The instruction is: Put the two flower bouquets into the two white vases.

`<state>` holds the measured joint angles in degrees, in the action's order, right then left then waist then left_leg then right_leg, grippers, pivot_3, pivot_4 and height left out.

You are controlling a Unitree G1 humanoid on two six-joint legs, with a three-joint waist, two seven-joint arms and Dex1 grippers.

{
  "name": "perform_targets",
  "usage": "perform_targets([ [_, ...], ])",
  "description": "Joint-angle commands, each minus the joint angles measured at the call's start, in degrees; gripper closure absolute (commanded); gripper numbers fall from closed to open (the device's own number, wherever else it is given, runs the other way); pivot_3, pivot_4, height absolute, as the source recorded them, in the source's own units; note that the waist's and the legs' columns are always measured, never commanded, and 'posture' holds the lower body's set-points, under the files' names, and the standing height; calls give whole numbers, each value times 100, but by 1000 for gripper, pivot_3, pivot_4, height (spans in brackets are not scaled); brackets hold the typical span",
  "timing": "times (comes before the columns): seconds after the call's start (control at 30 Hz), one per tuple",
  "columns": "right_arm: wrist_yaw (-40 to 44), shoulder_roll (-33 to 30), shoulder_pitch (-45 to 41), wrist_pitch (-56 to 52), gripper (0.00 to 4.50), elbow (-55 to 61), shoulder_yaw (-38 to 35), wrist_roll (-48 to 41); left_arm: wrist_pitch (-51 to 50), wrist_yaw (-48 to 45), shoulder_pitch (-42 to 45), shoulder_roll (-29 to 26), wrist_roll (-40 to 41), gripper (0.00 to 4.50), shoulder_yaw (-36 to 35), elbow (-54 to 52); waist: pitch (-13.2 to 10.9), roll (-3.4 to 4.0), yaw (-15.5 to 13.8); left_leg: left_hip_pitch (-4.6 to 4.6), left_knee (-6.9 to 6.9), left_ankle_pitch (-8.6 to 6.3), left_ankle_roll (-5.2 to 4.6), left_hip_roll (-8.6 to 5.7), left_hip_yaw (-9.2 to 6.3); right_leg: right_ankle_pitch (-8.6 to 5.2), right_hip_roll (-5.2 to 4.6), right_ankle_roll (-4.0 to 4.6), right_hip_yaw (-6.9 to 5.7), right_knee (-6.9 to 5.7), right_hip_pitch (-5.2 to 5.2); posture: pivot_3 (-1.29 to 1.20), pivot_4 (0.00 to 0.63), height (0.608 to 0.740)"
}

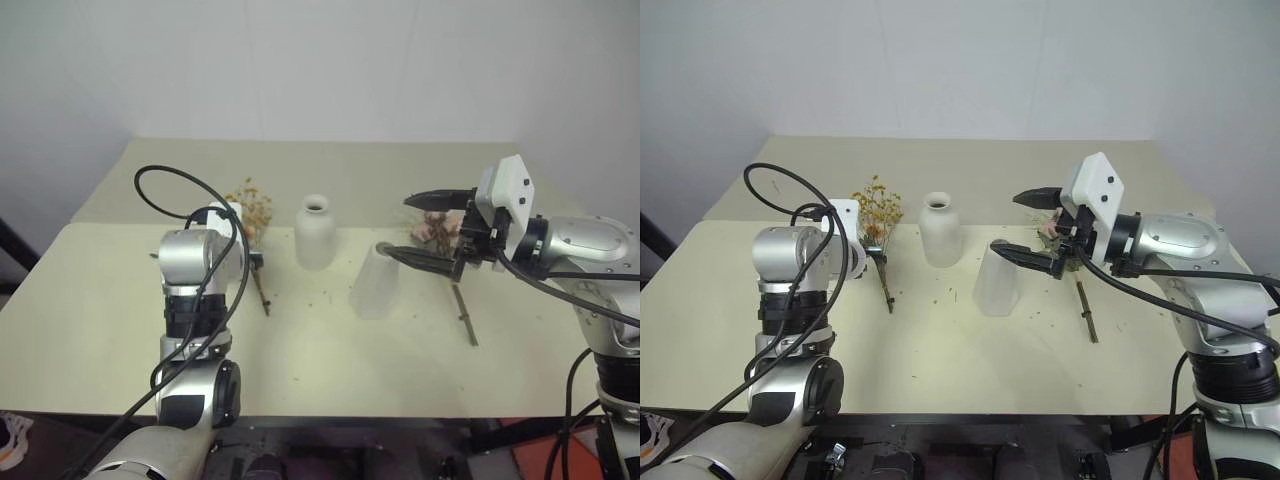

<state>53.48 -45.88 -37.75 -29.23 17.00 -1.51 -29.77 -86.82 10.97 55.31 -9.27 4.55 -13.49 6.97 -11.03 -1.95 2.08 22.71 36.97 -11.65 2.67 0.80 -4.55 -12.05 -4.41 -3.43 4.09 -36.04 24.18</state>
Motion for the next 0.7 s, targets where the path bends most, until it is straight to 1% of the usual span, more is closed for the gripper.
perform_targets([
  [0.03,81,37,-235,132,20,18,1,72,598,-112,190,-19,-57,0,26,391,0,0,3,3,0,0,0,0,0,11,0,17,0,2,2,0,150,740],
  [0.17,130,75,-294,113,20,32,53,105,1010,-315,261,-91,-2,0,96,788,0,0,8,7,0,0,0,-1,0,18,-1,28,-1,2,6,0,150,740],
  [0.43,86,105,-279,-12,20,108,-32,92,1763,-380,442,-46,31,0,-82,1727,0,0,30,6,0,0,0,-1,0,18,-1,26,-1,2,5,0,150,740],
  [0.53,71,87,-287,-2,0,104,-38,130,1960,-332,567,-21,85,555,-212,1952,0,0,32,7,0,0,0,-1,0,19,-1,26,-1,2,6,0,150,740],
  [0.7,36,84,-293,9,0,89,-53,169,2158,-285,741,-15,203,2186,-520,2385,0,0,33,7,0,0,0,-1,0,19,-1,24,-1,1,6,0,150,740],
])
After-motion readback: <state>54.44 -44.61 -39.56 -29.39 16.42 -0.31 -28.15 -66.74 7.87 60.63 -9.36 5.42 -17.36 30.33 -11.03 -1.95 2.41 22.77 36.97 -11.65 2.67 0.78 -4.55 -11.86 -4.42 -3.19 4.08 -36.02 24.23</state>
